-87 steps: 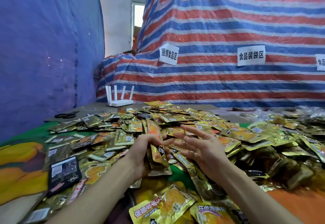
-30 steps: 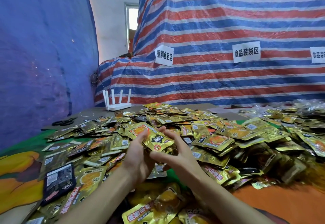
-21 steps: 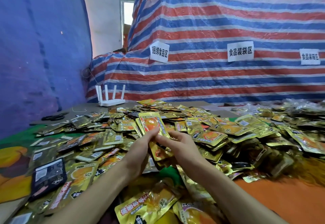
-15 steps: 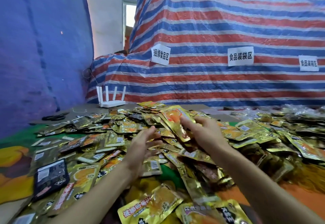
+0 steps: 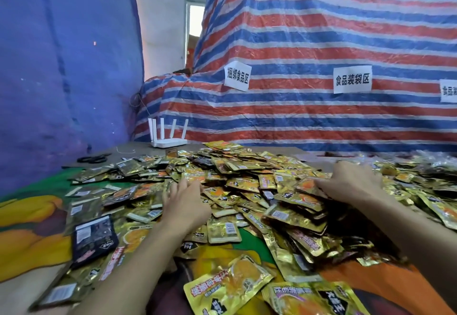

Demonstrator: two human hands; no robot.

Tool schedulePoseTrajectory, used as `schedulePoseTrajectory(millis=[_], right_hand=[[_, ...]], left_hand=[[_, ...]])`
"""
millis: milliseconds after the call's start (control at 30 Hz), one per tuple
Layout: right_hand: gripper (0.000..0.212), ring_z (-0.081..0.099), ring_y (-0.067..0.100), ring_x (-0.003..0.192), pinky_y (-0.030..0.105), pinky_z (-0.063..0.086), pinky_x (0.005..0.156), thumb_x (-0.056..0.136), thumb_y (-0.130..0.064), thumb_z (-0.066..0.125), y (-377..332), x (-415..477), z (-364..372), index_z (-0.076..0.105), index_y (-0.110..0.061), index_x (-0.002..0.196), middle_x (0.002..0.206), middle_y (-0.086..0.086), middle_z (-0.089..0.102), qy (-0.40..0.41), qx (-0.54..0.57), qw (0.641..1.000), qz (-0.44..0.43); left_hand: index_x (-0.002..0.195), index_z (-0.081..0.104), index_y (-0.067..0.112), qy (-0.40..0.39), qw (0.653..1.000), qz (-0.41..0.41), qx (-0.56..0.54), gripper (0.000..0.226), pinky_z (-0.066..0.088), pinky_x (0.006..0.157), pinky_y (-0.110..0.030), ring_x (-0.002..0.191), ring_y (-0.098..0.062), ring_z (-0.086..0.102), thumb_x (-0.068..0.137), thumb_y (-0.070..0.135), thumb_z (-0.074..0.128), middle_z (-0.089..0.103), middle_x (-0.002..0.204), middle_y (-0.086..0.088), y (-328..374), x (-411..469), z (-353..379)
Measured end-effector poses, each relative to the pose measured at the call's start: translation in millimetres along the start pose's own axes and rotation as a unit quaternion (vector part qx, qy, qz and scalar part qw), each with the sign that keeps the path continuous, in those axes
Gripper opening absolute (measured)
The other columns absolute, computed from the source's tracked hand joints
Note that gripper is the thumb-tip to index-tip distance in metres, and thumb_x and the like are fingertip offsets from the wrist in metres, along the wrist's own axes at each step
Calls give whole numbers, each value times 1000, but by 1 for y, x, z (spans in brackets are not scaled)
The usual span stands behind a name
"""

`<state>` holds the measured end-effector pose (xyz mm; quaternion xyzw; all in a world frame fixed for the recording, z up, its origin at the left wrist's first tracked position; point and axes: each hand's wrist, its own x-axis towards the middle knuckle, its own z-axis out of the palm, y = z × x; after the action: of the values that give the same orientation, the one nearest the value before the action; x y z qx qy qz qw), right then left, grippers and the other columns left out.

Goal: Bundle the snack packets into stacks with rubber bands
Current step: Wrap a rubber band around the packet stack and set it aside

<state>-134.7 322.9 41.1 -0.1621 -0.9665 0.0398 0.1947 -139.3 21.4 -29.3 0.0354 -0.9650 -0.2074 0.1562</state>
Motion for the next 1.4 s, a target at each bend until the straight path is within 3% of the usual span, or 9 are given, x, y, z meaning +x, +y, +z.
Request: schedulePoseTrajectory(millis=[100,200,367,500,600,833,1033,1233,1400], right_hand=[[53,48,36,123,48,36,105,91,-65,53,-15,-7,-2,63,-15,106,126,18,60,61,-15,998,-11],[47,53,30,115,44,42,98,93,-56,56,-49,-25,-4,64,-19,122,122,10,64,135,96,977,-136],[38,60,19,114,45,52,99,92,-27,62,-120,-65,40,61,-27,130,127,-1,65,-53,240,927,-283],[70,19,27,150,59,16,121,84,-15,55,-156,-65,80,39,-35,150,164,0,23,-208,182,924,-265],[67,25,29,148,59,11,119,88,-27,48,-168,-55,92,34,-26,153,162,4,29,-245,161,931,-215],[23,52,27,119,50,34,108,98,-25,45,-170,-58,107,64,-15,107,118,4,61,-96,136,964,-206],[21,57,28,103,45,43,95,101,-19,43,-160,-60,102,63,-16,96,99,3,61,-3,173,964,-203],[19,58,28,85,40,48,71,106,-25,39,-145,-55,84,54,-16,114,97,5,59,58,319,929,-178],[17,62,29,87,44,53,75,105,-27,44,-128,-49,68,58,-22,115,95,4,65,79,396,903,-147]], left_hand=[[139,40,21,-74,995,-31,57,61,12,120,-58,145,-31,17,80,18,52,27,154,-10,-5,2,-6],[150,30,18,-143,986,-36,79,71,8,121,-58,150,-32,8,81,17,50,15,161,-11,-9,3,-5],[155,23,20,-152,984,-34,91,79,11,120,-57,150,-31,13,84,29,56,14,163,-11,-14,7,8],[146,38,30,-77,993,-29,83,64,8,119,-58,150,-27,14,86,39,57,22,160,-6,-17,9,18],[145,42,32,-53,993,-16,100,57,9,118,-60,148,-26,22,92,48,53,30,158,-3,-18,10,23],[119,62,23,12,990,-7,140,29,22,112,-58,133,-26,42,92,16,56,60,127,-1,-6,8,22],[110,62,23,84,988,7,132,20,27,112,-56,121,-28,50,96,12,51,60,117,-1,-5,8,23],[129,54,21,177,982,57,34,34,51,79,-42,90,-23,58,99,8,47,53,108,-1,-8,10,15],[125,60,15,285,936,86,-190,25,36,49,-17,62,-11,53,104,11,47,62,84,2,-4,8,5]])
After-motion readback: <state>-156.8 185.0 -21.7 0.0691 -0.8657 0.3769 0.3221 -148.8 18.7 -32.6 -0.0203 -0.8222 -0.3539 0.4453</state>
